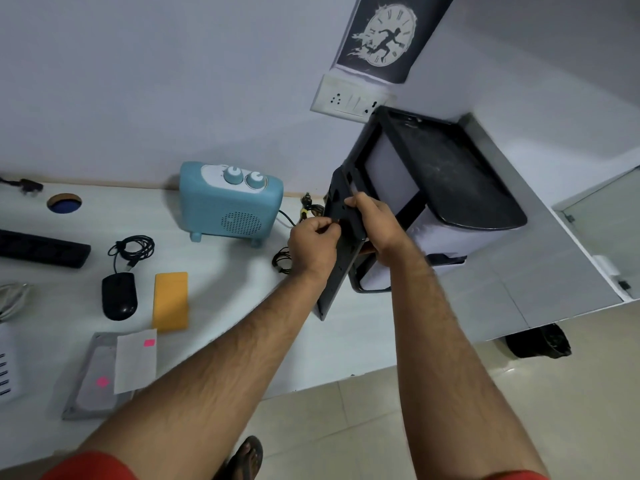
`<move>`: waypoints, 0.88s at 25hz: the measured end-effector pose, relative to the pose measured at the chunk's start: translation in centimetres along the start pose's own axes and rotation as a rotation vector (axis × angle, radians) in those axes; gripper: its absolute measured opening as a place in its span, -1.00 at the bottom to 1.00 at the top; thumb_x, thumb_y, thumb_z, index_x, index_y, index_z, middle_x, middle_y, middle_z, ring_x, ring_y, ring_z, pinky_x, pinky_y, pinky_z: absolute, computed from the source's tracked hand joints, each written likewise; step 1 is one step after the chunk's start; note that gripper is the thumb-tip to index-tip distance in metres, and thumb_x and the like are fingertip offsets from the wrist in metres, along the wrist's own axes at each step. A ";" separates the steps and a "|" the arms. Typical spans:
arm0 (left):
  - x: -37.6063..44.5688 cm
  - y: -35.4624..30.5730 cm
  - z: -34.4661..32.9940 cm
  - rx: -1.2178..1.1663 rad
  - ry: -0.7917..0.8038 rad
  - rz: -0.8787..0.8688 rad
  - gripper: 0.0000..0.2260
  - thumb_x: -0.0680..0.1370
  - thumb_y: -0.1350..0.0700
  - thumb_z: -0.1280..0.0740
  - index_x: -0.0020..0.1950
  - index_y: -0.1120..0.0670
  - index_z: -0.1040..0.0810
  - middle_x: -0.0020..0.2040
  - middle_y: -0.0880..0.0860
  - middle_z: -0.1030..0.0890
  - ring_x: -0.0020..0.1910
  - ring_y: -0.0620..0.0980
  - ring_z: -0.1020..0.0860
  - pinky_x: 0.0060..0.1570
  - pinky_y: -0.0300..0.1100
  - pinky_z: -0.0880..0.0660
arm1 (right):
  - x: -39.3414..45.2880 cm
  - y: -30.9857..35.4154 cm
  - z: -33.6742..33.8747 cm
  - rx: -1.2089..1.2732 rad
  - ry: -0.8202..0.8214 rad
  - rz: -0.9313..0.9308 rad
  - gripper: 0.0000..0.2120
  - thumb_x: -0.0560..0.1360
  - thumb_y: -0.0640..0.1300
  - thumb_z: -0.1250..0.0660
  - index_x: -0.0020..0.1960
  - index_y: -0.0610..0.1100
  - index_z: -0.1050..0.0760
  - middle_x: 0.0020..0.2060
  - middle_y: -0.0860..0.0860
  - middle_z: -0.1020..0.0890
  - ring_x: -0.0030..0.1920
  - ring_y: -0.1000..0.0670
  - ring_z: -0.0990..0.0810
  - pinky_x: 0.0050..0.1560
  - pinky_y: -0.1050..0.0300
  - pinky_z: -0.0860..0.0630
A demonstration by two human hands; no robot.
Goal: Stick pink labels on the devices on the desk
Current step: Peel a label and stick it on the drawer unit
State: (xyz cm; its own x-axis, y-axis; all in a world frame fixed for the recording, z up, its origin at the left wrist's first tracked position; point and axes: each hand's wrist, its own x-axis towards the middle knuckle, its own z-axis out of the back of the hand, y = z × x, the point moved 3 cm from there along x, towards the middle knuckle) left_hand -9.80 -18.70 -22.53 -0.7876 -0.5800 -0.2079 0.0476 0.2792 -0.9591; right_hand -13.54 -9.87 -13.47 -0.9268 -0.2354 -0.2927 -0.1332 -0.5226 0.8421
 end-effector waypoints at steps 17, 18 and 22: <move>-3.0 1.9 -3.9 0.028 0.113 -0.108 -0.44 0.41 0.30 -0.10 0.35 -0.01 -0.52 0.19 0.09 -0.55 0.18 -0.06 -0.56 0.29 -0.05 -0.49 | 0.7 -1.1 2.4 0.076 -0.004 0.007 -0.74 0.57 0.08 -0.18 -0.03 -0.07 -0.52 -0.20 -0.05 -0.61 -0.22 -0.01 -0.61 -0.26 0.10 -0.55; -3.1 2.0 -4.0 0.019 0.116 -0.108 -0.44 0.41 0.31 -0.10 0.36 -0.02 -0.51 0.19 0.08 -0.54 0.18 -0.06 -0.56 0.29 -0.06 -0.49 | 0.6 -1.1 2.4 0.083 -0.007 0.008 -0.75 0.57 0.08 -0.18 -0.02 -0.07 -0.52 -0.19 -0.05 -0.61 -0.22 0.00 -0.61 -0.27 0.11 -0.55; -3.7 2.3 -4.2 0.070 0.063 -0.099 -0.42 0.46 0.39 -0.11 0.38 -0.03 -0.49 0.17 0.07 -0.52 0.17 -0.03 -0.54 0.27 -0.20 -0.47 | 0.6 -1.1 2.4 0.083 -0.007 0.001 -0.75 0.57 0.08 -0.19 -0.02 -0.06 -0.53 -0.19 -0.03 -0.63 -0.23 0.02 -0.63 -0.30 0.12 -0.57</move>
State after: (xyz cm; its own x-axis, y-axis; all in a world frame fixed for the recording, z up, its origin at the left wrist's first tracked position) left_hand -9.38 -12.72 -23.21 -0.8273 -0.5525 -0.1015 0.0086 0.1681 -0.9857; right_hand -14.73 -7.48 -13.50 -0.9291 -0.2302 -0.2893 -0.1610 -0.4525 0.8771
